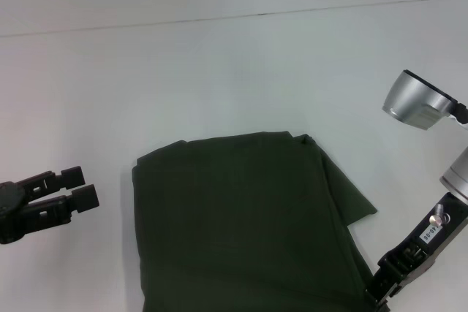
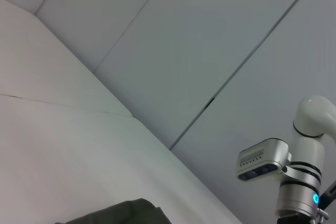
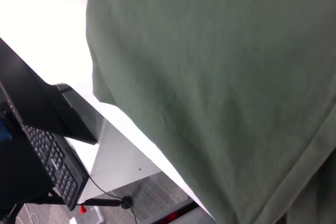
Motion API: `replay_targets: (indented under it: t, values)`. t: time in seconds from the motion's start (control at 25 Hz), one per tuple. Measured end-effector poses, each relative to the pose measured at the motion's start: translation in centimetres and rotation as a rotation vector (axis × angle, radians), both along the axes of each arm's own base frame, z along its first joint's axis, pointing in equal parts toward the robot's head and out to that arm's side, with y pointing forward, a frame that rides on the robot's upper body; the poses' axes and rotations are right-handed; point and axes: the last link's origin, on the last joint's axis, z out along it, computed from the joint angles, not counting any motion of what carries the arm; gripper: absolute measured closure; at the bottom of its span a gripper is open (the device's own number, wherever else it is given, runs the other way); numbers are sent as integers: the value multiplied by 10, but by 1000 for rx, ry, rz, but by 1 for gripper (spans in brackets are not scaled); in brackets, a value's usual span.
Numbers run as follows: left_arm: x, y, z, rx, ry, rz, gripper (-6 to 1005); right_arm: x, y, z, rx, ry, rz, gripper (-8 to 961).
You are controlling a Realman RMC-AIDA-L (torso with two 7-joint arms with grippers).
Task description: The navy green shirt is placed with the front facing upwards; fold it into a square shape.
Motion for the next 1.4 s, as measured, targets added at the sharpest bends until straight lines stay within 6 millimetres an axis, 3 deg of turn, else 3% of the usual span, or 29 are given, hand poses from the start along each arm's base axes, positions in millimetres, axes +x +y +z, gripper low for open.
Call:
replay_targets:
  t: [0.36, 0.68, 0.84, 1.0, 1.4]
  values:
    - [1, 1, 1, 4, -1, -1, 96, 4, 4, 14, 16, -14, -11, 661]
    - [2, 4, 1, 6, -1, -6, 96, -19, 59, 75, 379, 85, 50, 629]
    - [4, 6, 1, 3, -6, -2, 96, -23, 79, 91, 533, 87, 88, 628]
    - [5, 7, 2, 6, -12, -2, 96, -21, 87, 82, 589, 88, 107, 627]
    - [8, 10, 2, -1, -18, -2, 97, -27, 91, 36, 569, 53, 219, 625]
